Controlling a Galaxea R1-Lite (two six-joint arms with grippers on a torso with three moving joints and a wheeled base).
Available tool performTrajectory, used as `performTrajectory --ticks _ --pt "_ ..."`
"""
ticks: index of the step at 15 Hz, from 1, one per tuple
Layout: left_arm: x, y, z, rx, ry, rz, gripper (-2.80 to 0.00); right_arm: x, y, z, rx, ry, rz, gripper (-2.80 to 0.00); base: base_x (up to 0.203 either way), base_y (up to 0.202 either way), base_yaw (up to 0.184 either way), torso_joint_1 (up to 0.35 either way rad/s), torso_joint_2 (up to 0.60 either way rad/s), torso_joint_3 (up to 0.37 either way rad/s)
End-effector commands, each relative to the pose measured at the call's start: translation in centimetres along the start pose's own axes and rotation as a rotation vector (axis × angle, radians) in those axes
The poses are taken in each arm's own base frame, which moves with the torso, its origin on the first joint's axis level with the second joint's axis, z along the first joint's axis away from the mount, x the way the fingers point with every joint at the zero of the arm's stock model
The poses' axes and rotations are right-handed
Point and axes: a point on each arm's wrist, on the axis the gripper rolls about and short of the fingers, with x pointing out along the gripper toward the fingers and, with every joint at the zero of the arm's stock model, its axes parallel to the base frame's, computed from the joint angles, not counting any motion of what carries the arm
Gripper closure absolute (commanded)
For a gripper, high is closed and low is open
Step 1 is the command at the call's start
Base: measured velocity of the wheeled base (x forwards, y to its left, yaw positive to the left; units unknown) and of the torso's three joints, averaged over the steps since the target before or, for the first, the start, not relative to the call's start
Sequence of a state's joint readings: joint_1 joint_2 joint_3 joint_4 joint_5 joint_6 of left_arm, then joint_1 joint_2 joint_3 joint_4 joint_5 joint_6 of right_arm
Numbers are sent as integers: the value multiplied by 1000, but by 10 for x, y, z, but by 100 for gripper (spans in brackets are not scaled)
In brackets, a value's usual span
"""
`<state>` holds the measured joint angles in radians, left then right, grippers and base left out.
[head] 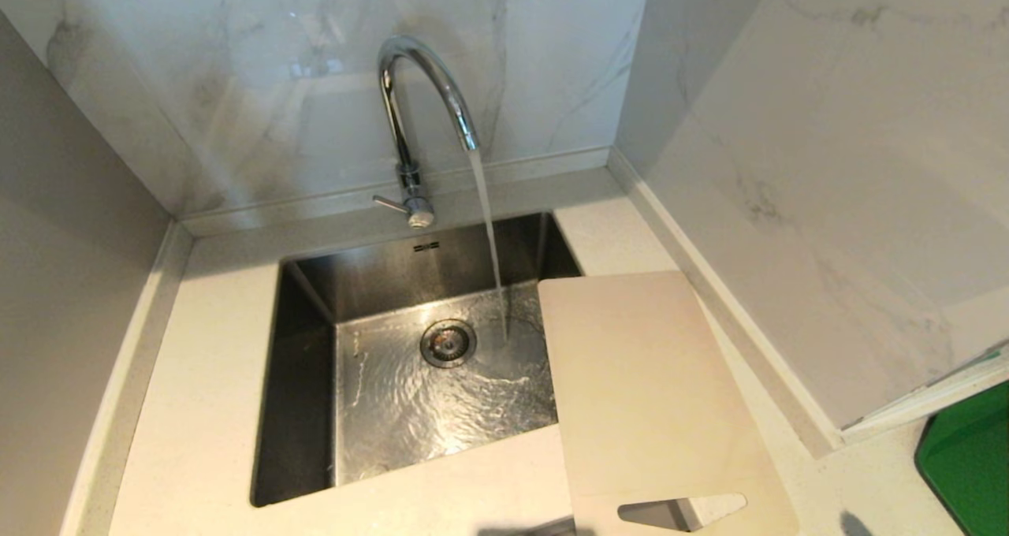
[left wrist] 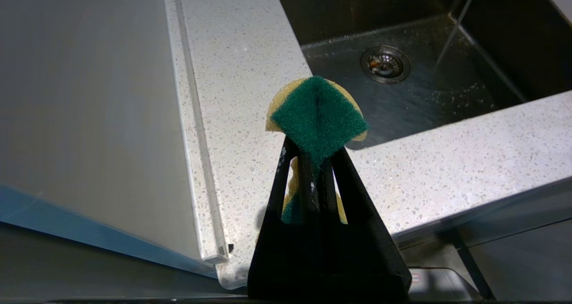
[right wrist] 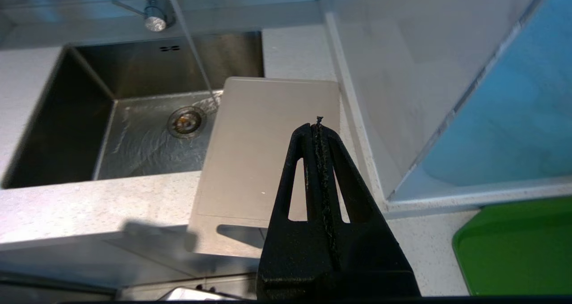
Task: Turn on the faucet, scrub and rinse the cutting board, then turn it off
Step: Pick up the cutting board
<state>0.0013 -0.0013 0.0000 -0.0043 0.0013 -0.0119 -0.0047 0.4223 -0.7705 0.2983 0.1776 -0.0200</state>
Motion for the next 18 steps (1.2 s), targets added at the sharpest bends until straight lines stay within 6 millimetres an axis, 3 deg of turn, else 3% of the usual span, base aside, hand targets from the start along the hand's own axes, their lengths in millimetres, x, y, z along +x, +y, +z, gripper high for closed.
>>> performTrajectory --ticks 1,4,8,15,18 --pt "0 0 0 0 1 1 0 21 -4 28 13 64 36 0 0 0 0 0 0 0" --pt "0 0 0 0 1 1 0 43 -6 45 54 206 109 0 0 0 0 0 0 0" --pt "0 0 0 0 1 2 0 77 -11 41 127 452 170 0 0 0 0 0 0 0" --pt "0 0 0 0 1 1 0 136 -21 -7 215 816 175 0 0 0 0 0 0 0" --pt "0 0 0 0 1 1 0 156 -24 -31 176 943 211 0 0 0 0 0 0 0"
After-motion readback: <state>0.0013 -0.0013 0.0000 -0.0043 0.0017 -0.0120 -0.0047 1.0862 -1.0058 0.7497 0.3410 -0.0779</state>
